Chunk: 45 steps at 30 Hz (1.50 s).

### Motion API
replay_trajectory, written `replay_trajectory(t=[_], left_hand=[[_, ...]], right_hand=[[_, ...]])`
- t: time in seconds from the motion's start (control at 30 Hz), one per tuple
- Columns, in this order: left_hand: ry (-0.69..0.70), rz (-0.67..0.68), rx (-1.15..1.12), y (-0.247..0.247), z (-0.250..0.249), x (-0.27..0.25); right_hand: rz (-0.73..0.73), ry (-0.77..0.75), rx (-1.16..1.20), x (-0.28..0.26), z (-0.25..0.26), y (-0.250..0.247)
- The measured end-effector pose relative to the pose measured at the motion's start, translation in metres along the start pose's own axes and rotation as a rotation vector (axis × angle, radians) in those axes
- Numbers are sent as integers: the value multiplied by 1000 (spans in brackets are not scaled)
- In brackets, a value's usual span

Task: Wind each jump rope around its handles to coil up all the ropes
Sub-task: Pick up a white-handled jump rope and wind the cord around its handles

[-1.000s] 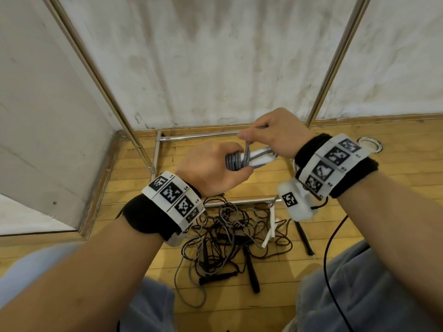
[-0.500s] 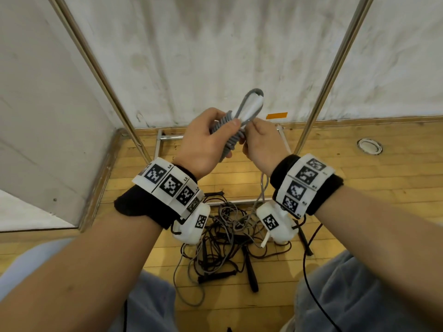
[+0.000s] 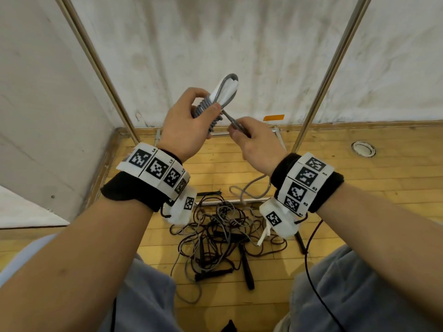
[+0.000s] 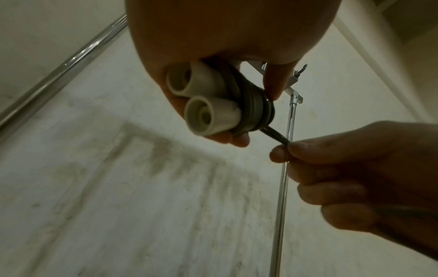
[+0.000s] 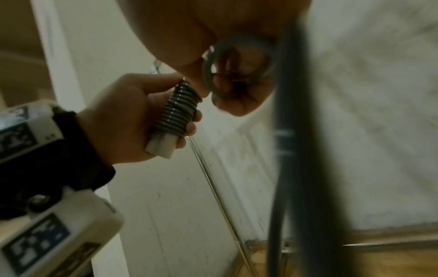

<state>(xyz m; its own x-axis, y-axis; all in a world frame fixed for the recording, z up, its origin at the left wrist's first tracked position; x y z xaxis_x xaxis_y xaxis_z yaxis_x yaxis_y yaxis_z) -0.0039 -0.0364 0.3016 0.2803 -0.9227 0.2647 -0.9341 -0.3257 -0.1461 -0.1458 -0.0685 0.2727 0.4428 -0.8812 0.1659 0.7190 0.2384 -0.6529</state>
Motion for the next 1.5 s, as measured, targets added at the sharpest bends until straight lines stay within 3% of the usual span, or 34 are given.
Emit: replay_trajectory(t=[0.07,0.3,0.5,0.6,0.7,0.83,1.13,1.3,1.37,1.43,1.5], left_hand=[[24,1,65,-5,0,2],[64,-14,658,-17,23,7],[9,275,947,5,55,2],[-76,420,1018,19,69,-8],[-110,540,949,29,74,-16],[-13,608,753,42,59,-25],[156,413,631,50,30,-35],[86,356,370,43,17,-31],[41,330,223,40,11,-30],[-3,300,65,36,6,-27],[-32,231,-31,28,4,-21]], right_hand=[[-23,-48,-88,1,1,-5],[239,-92,-332,4,0,3],[410,-146,-748,-7,2,16],[390,-162,-852,-8,0,13],[269,-201,-841,-5,-1,2],[113,-174,-725,-1,-8,-12],[45,-6,-339,13,-18,-37],[169,141,165,16,-28,-39],[157,160,392,14,-27,-33],[112,128,459,11,-22,-27],[111,44,354,8,-17,-21]])
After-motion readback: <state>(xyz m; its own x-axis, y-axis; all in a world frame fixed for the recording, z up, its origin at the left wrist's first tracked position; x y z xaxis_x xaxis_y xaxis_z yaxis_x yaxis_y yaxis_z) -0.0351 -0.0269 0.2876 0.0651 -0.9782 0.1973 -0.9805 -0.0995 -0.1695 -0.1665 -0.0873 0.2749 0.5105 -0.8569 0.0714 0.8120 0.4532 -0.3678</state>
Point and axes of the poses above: each hand's wrist, its own x-axis towards the middle knuckle, its own y-axis out of the palm, z = x × y, the point moved 5 cm from there along x, towards the middle knuckle, and after that the axes turned 9 degrees about -x, right-handed, at the moved point
